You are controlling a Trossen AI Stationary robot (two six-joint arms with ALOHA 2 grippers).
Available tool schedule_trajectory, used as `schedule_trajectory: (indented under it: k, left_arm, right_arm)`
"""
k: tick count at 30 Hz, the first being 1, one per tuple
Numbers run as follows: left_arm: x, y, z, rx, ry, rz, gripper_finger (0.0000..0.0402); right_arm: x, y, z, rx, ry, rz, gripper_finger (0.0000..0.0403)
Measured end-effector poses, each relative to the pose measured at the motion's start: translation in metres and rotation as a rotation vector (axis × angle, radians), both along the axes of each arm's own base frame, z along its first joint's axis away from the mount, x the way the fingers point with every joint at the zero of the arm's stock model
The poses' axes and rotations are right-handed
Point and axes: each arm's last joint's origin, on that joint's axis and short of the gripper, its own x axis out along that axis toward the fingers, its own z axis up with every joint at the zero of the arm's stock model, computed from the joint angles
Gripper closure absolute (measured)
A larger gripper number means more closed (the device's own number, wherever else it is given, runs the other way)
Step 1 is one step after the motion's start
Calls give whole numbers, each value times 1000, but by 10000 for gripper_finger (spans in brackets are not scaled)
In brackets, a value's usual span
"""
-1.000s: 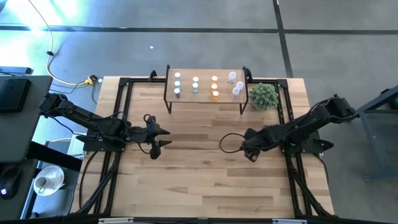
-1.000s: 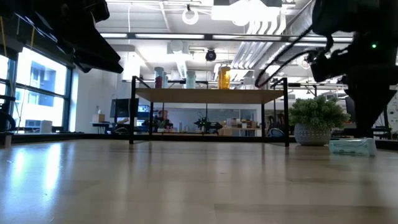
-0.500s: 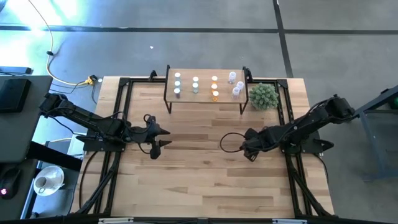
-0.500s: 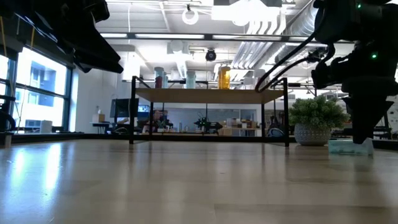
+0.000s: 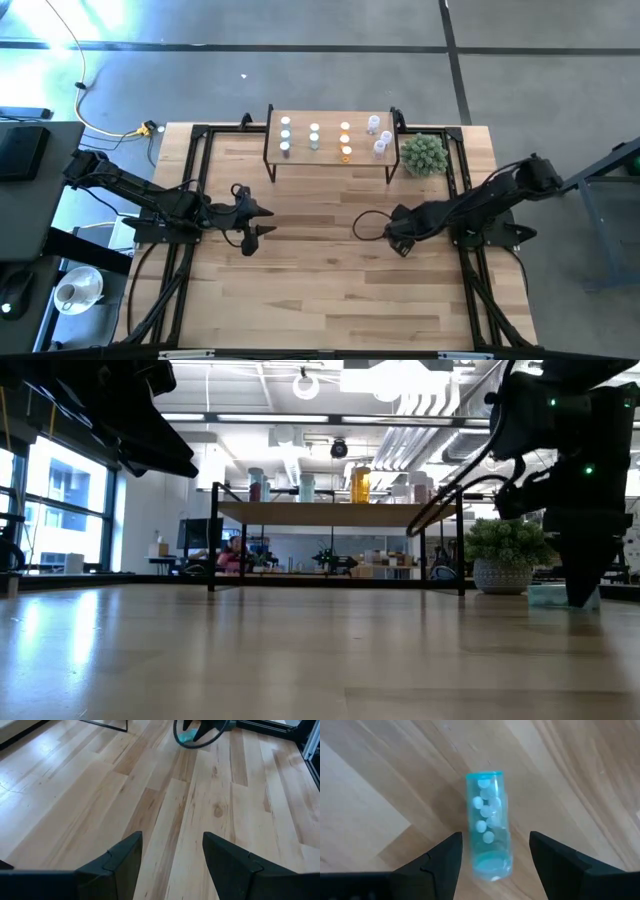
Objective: Pick and place medicine bottles onto shelf by color
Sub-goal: Put the light blue pill bottle on the shelf aligned with the other light blue pill bottles
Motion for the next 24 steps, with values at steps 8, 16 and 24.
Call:
schedule_trajectory:
  k: [8,16,24]
  left_arm:
    - [0,0,0,0,0,0,202]
    - [0,0,0,-37,-11,24,202]
    - [0,0,0,-75,-20,39,202]
  right_arm:
    - [2,1,-5,19,26,-4,191]
    - [4,2,-5,43,1,0,262]
    - [21,8,0,118,-128,75,297]
